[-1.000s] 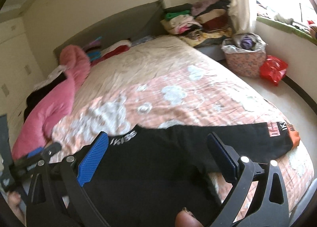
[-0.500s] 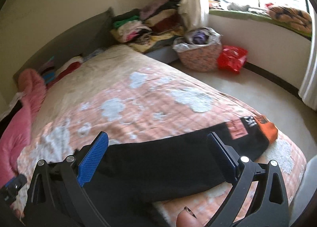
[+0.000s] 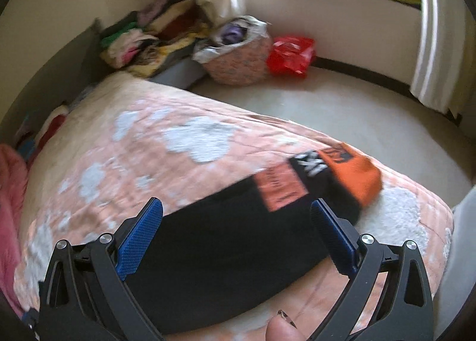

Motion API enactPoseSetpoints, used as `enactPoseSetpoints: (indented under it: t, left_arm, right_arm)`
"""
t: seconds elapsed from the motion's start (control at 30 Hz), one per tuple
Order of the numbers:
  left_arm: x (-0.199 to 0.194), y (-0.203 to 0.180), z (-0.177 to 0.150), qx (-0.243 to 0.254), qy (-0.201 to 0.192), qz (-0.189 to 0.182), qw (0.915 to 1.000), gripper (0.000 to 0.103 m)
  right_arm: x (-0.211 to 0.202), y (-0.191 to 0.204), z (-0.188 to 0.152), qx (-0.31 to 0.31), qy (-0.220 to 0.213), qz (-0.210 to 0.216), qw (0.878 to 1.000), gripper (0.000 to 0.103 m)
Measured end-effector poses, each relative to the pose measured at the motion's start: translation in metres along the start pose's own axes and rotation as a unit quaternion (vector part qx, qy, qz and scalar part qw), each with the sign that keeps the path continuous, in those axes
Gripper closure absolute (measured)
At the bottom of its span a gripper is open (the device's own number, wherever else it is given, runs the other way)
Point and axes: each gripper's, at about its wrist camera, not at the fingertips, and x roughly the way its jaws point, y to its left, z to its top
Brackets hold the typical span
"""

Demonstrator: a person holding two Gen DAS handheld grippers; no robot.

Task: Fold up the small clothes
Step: 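Close the right tool on the orange sleeve cuff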

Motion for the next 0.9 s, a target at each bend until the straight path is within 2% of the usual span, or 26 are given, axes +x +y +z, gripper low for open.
enactPoseSetpoints:
  t: [0.13,0.33,0.5,0.63,0.73,0.8,0.87,0.9]
  left_arm:
    - [0.011,-0.019,0.003,0.011,0.003,-0.001,0.9999,0.009]
    - [0.028,-0.048,0.005,0.038,0.013,-0.009,0.9991,0.009]
    - [0.049,-0.074,0.000,0.073,0.037,-0.024,0.9964,0.009]
    - [0.069,-0.077,-0.007,0.063,0.064,-0.026,0.9956,0.009]
    - [0.077,-0.071,-0.012,0.056,0.065,-0.027,0.9959,0.009]
    - [0.077,-0.066,-0.014,0.057,0.063,-0.034,0.9958,0.009]
    - [0.074,-0.061,-0.013,0.051,0.061,-0.041,0.9960,0.009]
    - [0.073,-0.058,-0.012,0.046,0.059,-0.044,0.9962,0.009]
  right_arm:
    - [0.014,-0.031,0.004,0.039,0.009,-0.037,0.999,0.004]
    - [0.032,-0.064,0.006,0.088,0.029,-0.071,0.993,0.004]
    - [0.051,-0.083,0.001,0.131,0.077,-0.051,0.987,0.004]
    - [0.060,-0.085,0.004,0.126,0.072,-0.054,0.988,0.004]
    - [0.062,-0.091,0.006,0.148,0.048,-0.025,0.987,0.004]
    - [0.062,-0.096,0.007,0.161,0.045,-0.006,0.986,0.009]
    - [0.059,-0.097,0.009,0.166,0.043,0.012,0.985,0.039]
    - [0.058,-0.098,0.008,0.173,0.043,0.020,0.984,0.045]
